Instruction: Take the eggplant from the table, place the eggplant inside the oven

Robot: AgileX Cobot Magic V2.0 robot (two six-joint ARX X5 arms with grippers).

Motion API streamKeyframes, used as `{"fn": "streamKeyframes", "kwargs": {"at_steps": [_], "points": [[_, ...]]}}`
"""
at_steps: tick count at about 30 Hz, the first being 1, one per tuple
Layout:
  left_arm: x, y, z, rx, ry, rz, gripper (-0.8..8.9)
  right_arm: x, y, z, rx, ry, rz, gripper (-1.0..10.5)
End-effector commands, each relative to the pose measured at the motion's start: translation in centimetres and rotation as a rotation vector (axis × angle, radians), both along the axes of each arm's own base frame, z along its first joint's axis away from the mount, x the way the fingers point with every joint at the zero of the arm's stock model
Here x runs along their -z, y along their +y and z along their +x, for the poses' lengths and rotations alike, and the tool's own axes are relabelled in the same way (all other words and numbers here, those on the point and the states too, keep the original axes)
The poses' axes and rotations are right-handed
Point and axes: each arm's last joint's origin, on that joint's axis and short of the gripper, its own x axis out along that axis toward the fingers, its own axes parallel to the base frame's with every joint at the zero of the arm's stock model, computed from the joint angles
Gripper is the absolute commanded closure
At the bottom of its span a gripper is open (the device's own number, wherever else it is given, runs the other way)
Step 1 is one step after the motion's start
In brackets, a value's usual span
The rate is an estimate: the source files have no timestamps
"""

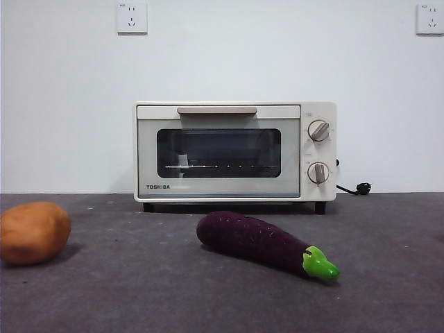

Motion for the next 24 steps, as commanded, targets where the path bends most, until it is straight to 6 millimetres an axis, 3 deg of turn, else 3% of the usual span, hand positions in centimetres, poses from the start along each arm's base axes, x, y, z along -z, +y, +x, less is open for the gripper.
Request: {"fn": "streamKeyframes", "kwargs": {"at_steps": [1,13,24], "points": [[-2.5,0.0,0.0,0.006,-0.028,-0.001,8.19,-2.6,0.1,0.4,-0.017,-0.023,-0.024,9.5],[-11.4,-1.4,0.8,0.141,-0.084,0.037,8.19,-11.8,0.5,3.7,-0.114,0.012,-0.109,9.5],[-16.1,-2.3,2.4,0.210,-0.104,0.047,8.19,-17.6,0.7,6.2,-0.165,0.059,-0.116,9.5]]}}
